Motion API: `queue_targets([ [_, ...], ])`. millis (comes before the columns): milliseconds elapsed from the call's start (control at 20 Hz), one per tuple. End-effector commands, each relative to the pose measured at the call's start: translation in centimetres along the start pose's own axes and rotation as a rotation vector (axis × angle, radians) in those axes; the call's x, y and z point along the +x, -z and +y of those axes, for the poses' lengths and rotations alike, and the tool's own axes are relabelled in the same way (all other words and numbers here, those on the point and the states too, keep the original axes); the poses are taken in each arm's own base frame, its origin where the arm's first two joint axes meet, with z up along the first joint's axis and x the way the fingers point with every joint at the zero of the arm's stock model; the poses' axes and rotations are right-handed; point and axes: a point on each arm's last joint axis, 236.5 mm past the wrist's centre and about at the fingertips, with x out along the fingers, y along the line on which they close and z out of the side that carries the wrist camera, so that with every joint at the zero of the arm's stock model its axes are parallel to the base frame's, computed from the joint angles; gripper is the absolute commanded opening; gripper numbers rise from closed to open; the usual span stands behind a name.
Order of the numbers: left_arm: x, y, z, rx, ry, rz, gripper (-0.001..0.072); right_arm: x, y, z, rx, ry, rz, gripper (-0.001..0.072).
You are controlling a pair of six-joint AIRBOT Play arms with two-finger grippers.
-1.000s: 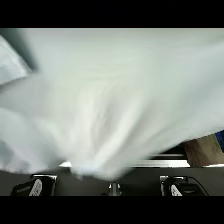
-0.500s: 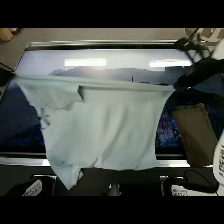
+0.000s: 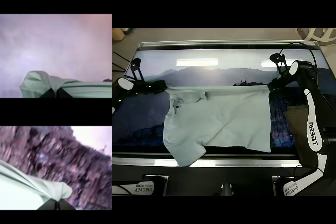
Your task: Fold the shirts.
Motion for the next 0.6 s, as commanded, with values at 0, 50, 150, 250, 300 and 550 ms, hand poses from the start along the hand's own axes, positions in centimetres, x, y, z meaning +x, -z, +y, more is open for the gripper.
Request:
queue_targets([
  [0,2.2,-1.9,-0.5,0.0,0.006,-0.052,0.0032,0.7,-1.6,-1.3,0.003,0.056,-0.072,0.0018],
  [50,1.9,-1.8,-0.8,-0.001,0.018,-0.039,0.0032,0.5,-0.7,-0.5,0.011,0.019,-0.031,0.002],
  [150,0.1,-1.1,-1.1,0.036,0.025,0.045,0.0032,-1.1,2.6,2.2,0.015,-0.089,0.112,0.002],
  [250,-1.1,1.8,-0.8,0.057,0.028,0.197,0.0032,-2.7,5.8,4.7,-0.041,-0.203,0.252,0.002],
  [300,-1.3,4.0,-0.5,0.062,0.026,0.285,0.0032,-3.1,7.5,5.7,-0.053,-0.249,0.32,0.002],
  [550,-2.4,12.5,4.5,0.095,-0.127,0.582,0.0031,-2.5,13.7,10.4,-0.018,-0.426,0.511,0.002],
])
